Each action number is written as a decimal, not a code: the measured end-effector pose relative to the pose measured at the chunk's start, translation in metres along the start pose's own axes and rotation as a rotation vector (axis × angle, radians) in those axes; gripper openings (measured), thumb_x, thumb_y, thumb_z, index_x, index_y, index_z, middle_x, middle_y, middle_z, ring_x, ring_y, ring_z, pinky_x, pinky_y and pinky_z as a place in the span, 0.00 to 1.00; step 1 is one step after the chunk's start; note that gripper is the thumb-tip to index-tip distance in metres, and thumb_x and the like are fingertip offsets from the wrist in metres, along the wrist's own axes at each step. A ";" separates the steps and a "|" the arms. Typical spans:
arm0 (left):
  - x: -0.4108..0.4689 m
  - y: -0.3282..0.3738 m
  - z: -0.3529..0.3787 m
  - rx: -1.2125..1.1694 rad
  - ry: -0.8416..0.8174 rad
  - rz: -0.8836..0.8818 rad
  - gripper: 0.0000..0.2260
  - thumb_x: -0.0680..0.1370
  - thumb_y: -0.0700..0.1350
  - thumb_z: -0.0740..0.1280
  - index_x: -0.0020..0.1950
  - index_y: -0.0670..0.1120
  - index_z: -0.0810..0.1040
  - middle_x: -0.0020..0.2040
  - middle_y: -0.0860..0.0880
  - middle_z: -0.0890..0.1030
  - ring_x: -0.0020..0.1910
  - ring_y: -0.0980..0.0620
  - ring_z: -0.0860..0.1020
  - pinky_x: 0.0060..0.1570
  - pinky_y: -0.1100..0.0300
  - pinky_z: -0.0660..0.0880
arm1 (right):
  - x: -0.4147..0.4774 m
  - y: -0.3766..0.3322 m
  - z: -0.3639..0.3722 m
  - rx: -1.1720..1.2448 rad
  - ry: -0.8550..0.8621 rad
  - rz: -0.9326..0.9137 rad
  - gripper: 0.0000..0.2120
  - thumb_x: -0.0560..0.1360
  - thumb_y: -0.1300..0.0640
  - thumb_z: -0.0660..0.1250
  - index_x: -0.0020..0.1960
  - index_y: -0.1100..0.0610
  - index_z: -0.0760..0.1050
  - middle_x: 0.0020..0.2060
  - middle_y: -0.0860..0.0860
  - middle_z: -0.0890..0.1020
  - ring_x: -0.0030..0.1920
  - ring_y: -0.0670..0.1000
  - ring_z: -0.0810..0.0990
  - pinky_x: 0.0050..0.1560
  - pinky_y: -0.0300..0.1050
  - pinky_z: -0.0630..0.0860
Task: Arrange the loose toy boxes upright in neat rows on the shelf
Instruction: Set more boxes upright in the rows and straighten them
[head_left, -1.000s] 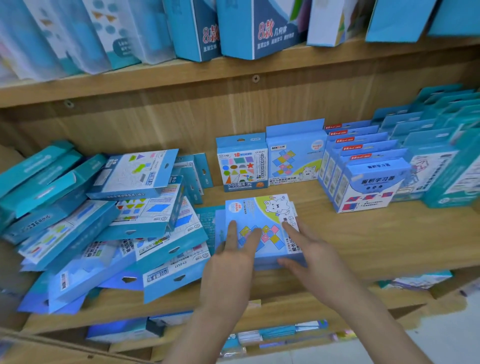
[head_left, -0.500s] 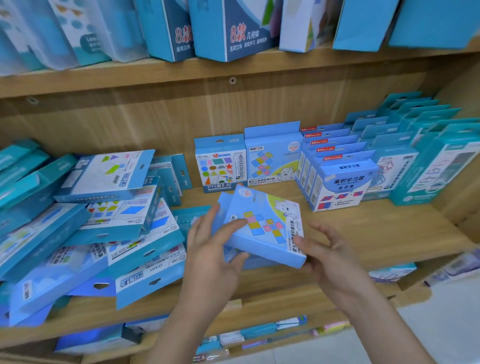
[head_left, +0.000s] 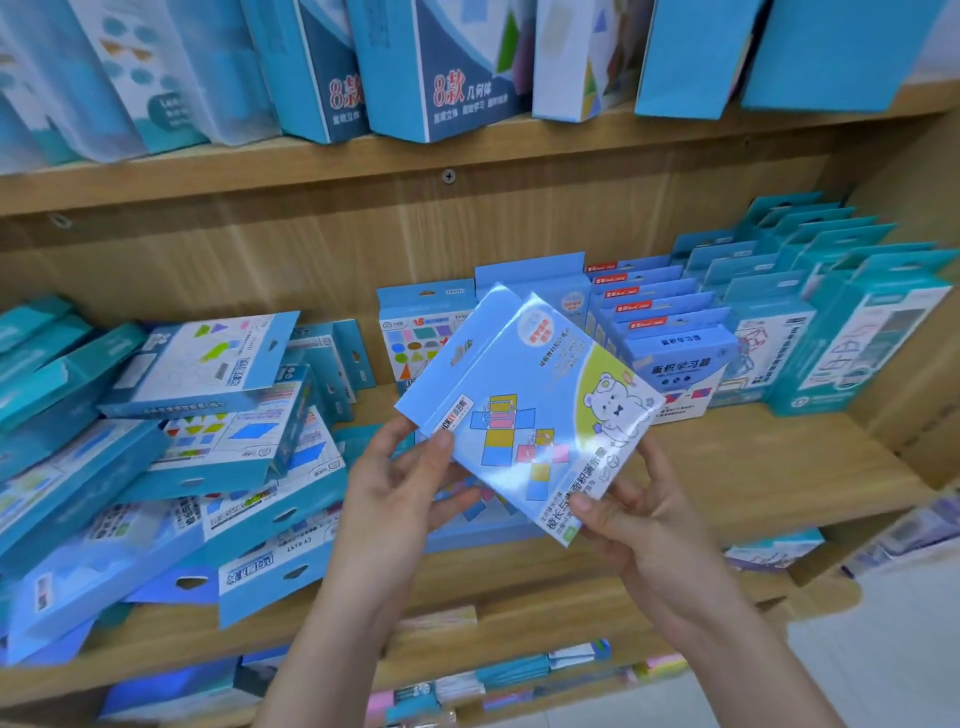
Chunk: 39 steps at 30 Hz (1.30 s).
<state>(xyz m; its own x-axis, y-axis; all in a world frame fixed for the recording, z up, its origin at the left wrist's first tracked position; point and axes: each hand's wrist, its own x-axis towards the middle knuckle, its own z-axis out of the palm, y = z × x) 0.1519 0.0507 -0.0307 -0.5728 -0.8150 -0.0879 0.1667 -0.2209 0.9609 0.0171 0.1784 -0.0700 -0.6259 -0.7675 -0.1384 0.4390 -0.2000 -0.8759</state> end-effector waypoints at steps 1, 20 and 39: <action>0.000 0.000 0.000 -0.008 -0.004 0.007 0.09 0.78 0.42 0.64 0.57 0.50 0.73 0.47 0.47 0.85 0.46 0.48 0.84 0.38 0.59 0.80 | -0.001 -0.001 0.001 -0.023 0.012 -0.008 0.44 0.58 0.67 0.74 0.69 0.47 0.64 0.55 0.57 0.83 0.57 0.57 0.80 0.52 0.52 0.80; 0.108 0.018 0.055 0.590 0.111 0.350 0.13 0.75 0.38 0.69 0.52 0.55 0.73 0.48 0.58 0.81 0.49 0.56 0.81 0.52 0.47 0.78 | 0.089 -0.097 -0.033 -0.925 0.123 -0.584 0.25 0.74 0.65 0.65 0.68 0.50 0.68 0.61 0.45 0.76 0.61 0.43 0.74 0.58 0.43 0.74; 0.161 -0.018 0.078 0.725 0.152 0.242 0.14 0.76 0.35 0.66 0.61 0.46 0.72 0.54 0.47 0.79 0.53 0.49 0.79 0.53 0.45 0.77 | 0.211 -0.129 -0.010 -1.952 -0.334 -0.562 0.28 0.74 0.53 0.66 0.71 0.46 0.60 0.62 0.51 0.73 0.63 0.54 0.70 0.55 0.55 0.62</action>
<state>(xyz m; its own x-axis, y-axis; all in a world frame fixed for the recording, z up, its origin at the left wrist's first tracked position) -0.0063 -0.0349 -0.0421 -0.4626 -0.8717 0.1617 -0.3228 0.3355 0.8850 -0.1779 0.0483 0.0091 -0.2025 -0.9696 0.1375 -0.9792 0.1981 -0.0447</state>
